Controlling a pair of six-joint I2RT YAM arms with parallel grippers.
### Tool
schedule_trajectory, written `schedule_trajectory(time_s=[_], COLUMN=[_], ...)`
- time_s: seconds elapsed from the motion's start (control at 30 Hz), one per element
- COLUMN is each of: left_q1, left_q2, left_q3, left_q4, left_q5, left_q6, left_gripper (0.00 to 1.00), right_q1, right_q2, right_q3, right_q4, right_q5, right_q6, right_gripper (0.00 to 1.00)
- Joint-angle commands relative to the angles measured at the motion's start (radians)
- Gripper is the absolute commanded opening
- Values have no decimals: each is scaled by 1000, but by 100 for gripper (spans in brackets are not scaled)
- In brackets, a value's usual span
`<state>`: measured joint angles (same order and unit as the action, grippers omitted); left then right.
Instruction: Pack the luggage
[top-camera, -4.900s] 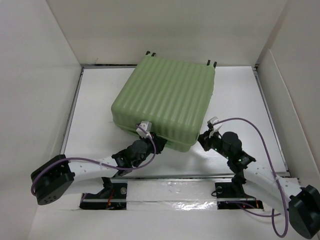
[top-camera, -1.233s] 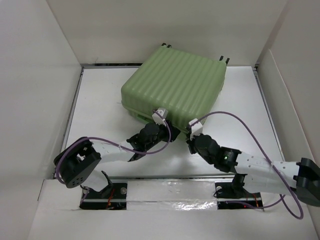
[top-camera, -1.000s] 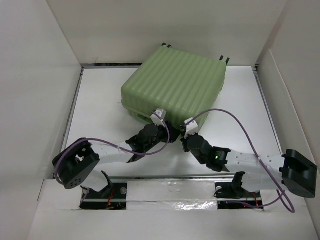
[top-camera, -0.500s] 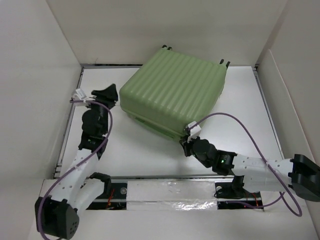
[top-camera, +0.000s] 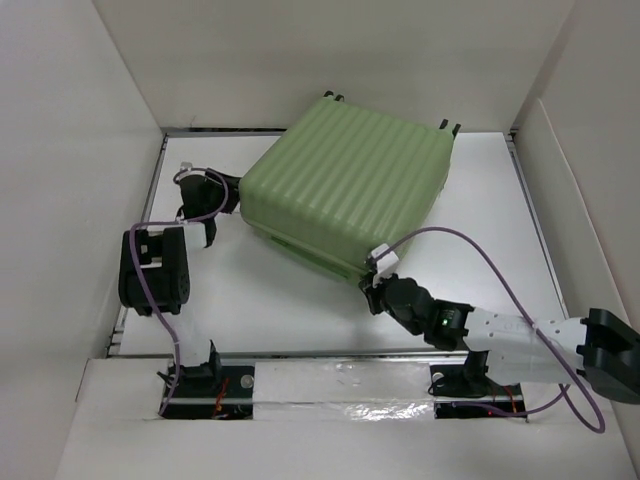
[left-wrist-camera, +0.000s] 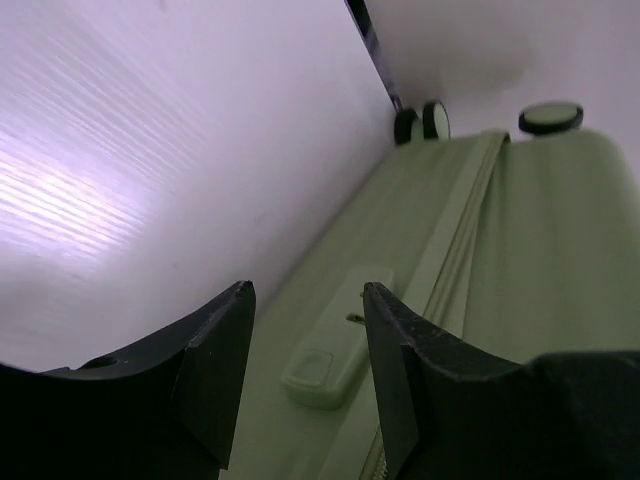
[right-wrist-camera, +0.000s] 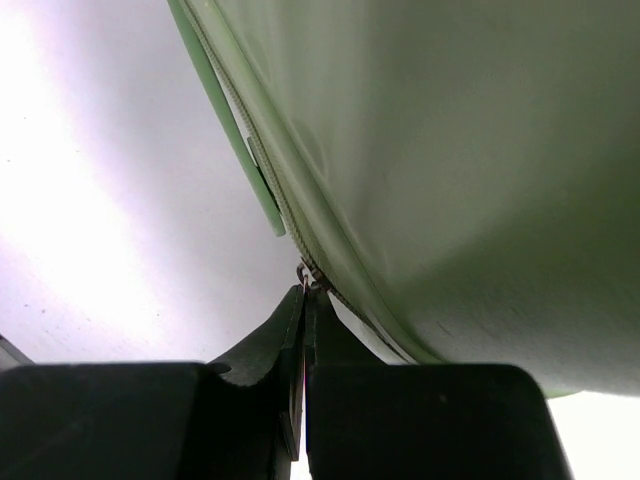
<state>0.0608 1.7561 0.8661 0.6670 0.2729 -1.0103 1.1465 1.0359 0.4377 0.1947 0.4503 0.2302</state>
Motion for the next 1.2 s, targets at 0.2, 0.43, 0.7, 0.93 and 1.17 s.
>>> schedule_trajectory(time_s=[0.2,0.43,0.7,0.93,1.17], left_q1=[-202,-309,-319,-319,-319], left_q2=[-119,-328,-590,-742,-667], left_q3=[-246,-525,-739,-728,-682], left_q4=[407,511,398,223,262], left_q5=[45,-30,-103,-175,-141], left_q6=[10,75,144,188,161], left_gripper=[45,45,46,47,48], right_q1=[-24,1,137,148,211], right_q2=[261,679,918,695,633], right_q3=[317,758,1176,896,708], right_q4=[89,56,-100,-5,12], right_q5=[-222,-490,-614,-671,-495], right_q6=[-169,-248,-324,-259,-207], right_gripper=[0,0,0,0,0])
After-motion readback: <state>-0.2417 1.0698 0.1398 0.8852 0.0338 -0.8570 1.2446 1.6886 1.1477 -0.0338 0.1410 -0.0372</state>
